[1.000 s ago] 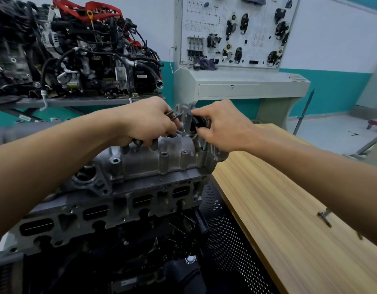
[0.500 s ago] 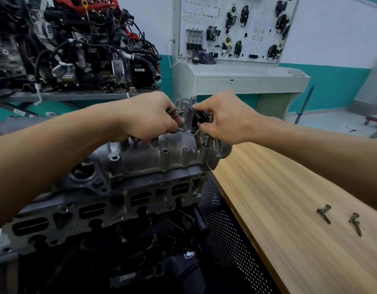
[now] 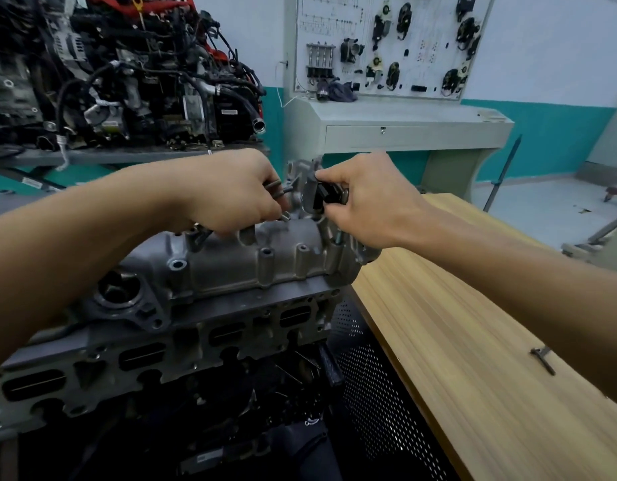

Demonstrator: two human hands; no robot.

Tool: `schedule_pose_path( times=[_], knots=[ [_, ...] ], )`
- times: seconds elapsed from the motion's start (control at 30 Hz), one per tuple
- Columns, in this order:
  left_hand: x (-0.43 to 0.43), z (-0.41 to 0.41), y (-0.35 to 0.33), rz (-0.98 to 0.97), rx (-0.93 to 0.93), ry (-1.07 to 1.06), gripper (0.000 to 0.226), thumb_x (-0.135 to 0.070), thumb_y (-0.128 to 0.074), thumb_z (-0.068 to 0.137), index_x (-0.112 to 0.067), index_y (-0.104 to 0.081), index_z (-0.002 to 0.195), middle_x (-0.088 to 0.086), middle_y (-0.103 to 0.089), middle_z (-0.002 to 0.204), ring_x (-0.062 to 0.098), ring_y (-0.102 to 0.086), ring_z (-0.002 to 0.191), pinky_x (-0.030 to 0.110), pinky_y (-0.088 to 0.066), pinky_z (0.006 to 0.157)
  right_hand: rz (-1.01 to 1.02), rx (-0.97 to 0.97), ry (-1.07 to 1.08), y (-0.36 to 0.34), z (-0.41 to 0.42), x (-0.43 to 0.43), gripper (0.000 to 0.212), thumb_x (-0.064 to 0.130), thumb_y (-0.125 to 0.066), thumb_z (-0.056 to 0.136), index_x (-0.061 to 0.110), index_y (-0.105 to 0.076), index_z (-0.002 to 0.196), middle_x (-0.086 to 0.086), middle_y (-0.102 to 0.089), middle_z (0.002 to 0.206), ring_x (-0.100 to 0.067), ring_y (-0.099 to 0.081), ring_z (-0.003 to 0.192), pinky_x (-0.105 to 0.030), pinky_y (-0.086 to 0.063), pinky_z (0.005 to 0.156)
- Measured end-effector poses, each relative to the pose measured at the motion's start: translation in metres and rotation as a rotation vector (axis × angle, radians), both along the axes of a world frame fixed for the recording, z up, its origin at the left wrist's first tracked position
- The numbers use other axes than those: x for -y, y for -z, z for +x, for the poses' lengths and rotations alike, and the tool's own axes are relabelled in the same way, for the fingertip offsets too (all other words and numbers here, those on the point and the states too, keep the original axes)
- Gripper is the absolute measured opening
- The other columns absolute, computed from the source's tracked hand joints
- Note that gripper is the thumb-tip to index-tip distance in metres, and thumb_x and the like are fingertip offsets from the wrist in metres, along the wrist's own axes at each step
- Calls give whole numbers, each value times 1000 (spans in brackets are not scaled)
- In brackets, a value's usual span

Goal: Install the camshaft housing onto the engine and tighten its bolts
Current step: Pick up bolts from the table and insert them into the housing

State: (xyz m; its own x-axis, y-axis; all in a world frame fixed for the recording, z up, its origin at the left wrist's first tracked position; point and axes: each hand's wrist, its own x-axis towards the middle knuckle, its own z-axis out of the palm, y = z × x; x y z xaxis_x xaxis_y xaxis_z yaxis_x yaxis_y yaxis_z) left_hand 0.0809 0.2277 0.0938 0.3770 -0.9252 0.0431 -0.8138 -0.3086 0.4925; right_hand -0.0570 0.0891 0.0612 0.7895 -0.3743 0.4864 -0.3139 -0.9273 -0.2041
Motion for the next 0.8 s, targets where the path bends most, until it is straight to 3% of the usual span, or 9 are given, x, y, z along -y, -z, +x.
schedule_pose_path(
  times=[0.43, 0.57, 0.6, 0.7, 0.8],
  knots=[
    [2, -5, -2, 26, 14, 1, 15, -12, -59, 96, -13, -73, 92, -1, -67, 50, 5, -53, 32, 17, -37, 32, -28, -38, -28, -1, -3, 1, 13, 14, -65, 87, 14, -75, 96, -2, -70, 75, -18, -62, 63, -41, -56, 65],
    [1, -2, 1, 19, 26, 2, 15, -14, -60, 96, -16, -73, 91, 1, -65, 49, 5, -51, 32, 18, -36, 32, 23, -104, -68, -8, -16, 8, 47, 38, -69, 91, 20, -63, 134, 4, -70, 123, -9, -68, 100, -29, -53, 92],
    [0, -1, 2, 12, 34, 5, 14, -14, -60, 96, -17, -73, 91, 1, -65, 51, 5, -50, 31, 18, -36, 32, 39, -111, -69, -10, -21, 9, 54, 45, -69, 90, 24, -59, 139, 11, -65, 127, -1, -65, 99, -23, -50, 92],
    [-1, 1, 4, -5, 59, 28, 15, -14, -60, 96, -15, -74, 92, 3, -66, 59, 3, -49, 32, 16, -35, 32, 56, -35, -131, -12, -38, 12, 43, 44, -72, 86, 26, -68, 126, 14, -63, 120, -3, -64, 89, -13, -48, 79],
    [1, -1, 4, -8, 82, 34, 15, -13, -60, 95, -13, -75, 93, 4, -69, 66, 5, -54, 40, 15, -37, 36, 1, -72, -192, -7, -51, 8, 22, 35, -75, 85, 23, -78, 104, 7, -58, 131, -7, -56, 112, -19, -45, 89]
  ],
)
